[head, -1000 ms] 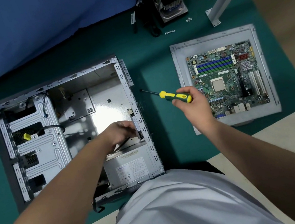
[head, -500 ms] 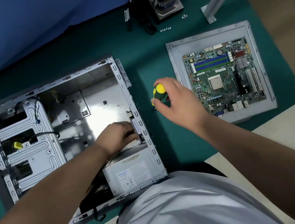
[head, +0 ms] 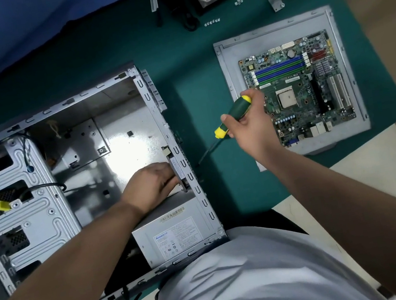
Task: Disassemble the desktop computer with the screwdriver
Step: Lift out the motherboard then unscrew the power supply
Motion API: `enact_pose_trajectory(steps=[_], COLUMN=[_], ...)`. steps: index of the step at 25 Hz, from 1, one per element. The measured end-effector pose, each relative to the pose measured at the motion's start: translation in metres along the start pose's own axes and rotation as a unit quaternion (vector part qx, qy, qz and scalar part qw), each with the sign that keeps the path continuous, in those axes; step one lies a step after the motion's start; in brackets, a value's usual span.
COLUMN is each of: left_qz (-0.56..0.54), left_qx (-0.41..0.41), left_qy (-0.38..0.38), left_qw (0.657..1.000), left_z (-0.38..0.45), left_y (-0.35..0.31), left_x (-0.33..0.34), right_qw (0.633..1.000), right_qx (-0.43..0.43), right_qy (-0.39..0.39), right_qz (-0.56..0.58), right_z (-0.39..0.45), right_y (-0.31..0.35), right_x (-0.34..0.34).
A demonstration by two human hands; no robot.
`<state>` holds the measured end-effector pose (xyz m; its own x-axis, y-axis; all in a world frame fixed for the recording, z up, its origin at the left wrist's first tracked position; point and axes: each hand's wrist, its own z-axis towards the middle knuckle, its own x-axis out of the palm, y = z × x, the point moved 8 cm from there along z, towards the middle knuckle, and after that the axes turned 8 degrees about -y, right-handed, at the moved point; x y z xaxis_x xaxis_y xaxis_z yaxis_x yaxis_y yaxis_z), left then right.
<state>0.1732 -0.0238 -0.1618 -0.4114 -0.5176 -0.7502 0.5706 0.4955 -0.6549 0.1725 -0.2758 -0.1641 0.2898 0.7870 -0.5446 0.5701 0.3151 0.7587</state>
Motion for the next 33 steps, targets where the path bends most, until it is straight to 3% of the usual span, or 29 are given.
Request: enact_pose_trajectory(steps=[4,8,12,15,16,18,20,23,25,27,33], left_qz=[0.000,-0.041,-0.072,-0.080,-0.079,-0.080,-0.084,-0.089,-0.090,-0.091,-0.103], left_qx=[0.002,-0.067,-0.116,-0.123,-0.123,-0.120,-0.121,-0.131,-0.128,-0.126,-0.130], left_qy=[-0.001,0.006,-0.001,-0.002,-0.002,0.000,0.001,0.001,0.001,0.002,0.006], left_qw=[1.000,0.997,0.991,0.989,0.989,0.990,0.989,0.987,0.988,0.988,0.986], left_z=[-0.004,-0.006,-0.007,-0.006,-0.006,-0.006,-0.006,-0.006,-0.006,-0.007,-0.008], left_y=[0.005,0.017,0.022,0.022,0.022,0.021,0.022,0.024,0.024,0.024,0.024], left_x=[0.004,0.008,0.007,0.007,0.007,0.007,0.008,0.009,0.010,0.010,0.011], right_qw=[0.977,0.935,0.915,0.900,0.908,0.938,0.960,0.947,0.927,0.928,0.951], right_qx=[-0.008,-0.080,-0.093,-0.216,-0.246,-0.187,-0.021,0.233,0.312,0.298,0.084], right_qy=[0.083,0.129,0.104,0.040,0.059,0.157,0.220,0.221,0.204,0.221,0.268], right_qz=[-0.194,-0.321,-0.379,-0.377,-0.333,-0.245,-0.173,-0.020,0.045,0.029,-0.132], right_z=[0.013,0.013,0.010,-0.005,-0.015,-0.032,-0.042,-0.054,-0.055,-0.051,-0.044], right_y=[-0.010,-0.005,-0.001,0.018,0.020,0.009,-0.019,-0.048,-0.054,-0.052,-0.034], right_x=[0.030,0.063,0.069,0.065,0.069,0.083,0.095,0.104,0.106,0.108,0.109])
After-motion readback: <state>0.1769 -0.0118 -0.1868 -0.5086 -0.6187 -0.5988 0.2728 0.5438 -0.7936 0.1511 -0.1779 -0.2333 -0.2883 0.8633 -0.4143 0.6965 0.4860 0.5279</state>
